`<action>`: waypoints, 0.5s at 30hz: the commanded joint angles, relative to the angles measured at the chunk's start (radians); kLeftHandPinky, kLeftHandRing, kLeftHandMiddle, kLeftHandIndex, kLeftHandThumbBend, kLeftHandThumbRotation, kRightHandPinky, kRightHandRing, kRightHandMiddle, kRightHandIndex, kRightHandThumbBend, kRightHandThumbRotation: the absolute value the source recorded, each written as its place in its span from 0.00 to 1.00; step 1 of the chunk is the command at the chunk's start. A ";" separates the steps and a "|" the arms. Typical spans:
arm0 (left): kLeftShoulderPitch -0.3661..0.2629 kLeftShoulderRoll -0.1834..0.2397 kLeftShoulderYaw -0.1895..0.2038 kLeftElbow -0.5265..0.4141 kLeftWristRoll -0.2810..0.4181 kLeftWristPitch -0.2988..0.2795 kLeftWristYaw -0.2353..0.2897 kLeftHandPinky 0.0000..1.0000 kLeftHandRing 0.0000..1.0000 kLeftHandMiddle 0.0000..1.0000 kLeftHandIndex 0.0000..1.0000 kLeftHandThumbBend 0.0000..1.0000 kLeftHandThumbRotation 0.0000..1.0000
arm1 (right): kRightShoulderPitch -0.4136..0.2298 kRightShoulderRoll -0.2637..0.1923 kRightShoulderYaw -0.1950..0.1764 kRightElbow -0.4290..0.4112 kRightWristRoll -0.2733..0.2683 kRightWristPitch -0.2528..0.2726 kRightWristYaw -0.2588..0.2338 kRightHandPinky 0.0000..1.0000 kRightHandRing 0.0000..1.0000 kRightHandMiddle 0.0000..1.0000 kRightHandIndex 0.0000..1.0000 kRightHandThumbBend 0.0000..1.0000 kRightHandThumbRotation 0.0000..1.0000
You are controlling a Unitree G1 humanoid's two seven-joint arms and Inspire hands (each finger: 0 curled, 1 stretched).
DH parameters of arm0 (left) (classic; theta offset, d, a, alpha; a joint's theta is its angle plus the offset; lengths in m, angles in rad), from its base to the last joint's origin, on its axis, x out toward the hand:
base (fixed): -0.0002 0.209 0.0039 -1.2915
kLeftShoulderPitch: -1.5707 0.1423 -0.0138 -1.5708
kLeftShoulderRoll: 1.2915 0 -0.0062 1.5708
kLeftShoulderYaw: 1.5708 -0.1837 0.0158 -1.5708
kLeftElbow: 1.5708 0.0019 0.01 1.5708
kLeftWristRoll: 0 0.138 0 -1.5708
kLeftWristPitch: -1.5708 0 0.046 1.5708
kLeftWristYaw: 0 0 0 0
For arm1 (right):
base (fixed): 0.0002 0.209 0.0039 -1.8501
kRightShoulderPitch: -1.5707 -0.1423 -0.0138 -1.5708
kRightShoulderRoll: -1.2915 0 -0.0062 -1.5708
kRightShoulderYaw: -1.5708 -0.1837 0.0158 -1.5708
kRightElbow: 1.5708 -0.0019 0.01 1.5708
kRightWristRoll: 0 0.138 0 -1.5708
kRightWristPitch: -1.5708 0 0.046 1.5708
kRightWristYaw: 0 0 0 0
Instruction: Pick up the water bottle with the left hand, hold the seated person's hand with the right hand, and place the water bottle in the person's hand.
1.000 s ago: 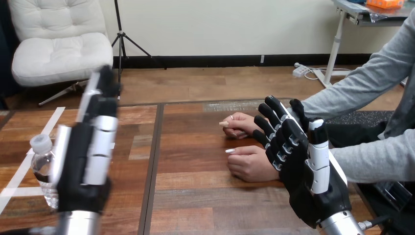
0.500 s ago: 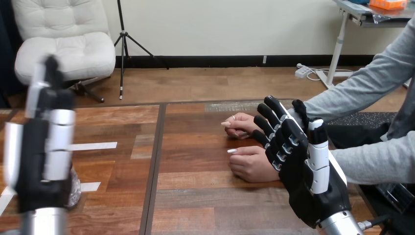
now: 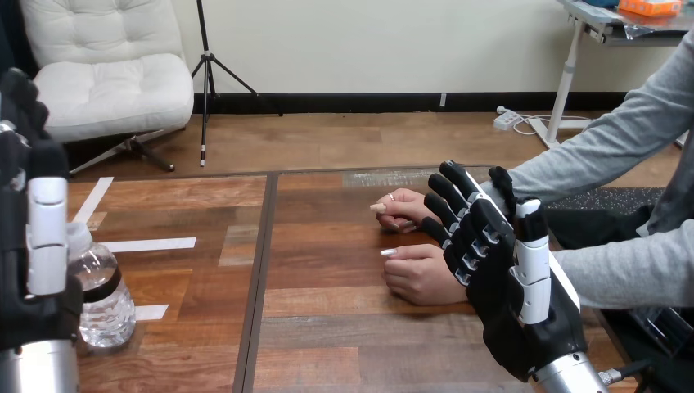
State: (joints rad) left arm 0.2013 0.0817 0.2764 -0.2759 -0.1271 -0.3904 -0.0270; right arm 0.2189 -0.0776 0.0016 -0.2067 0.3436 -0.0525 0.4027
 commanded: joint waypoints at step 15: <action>-0.078 0.046 0.060 0.007 -0.038 -0.026 -0.005 1.00 1.00 1.00 0.96 0.73 0.91 | -0.057 0.004 0.007 -0.036 0.011 -0.016 0.008 1.00 1.00 0.98 0.97 0.80 1.00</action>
State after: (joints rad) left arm 0.1879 0.0958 0.3127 -0.2754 -0.1590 -0.3905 -0.0330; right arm 0.2189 -0.0778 0.0025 -0.2067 0.3439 -0.0525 0.4058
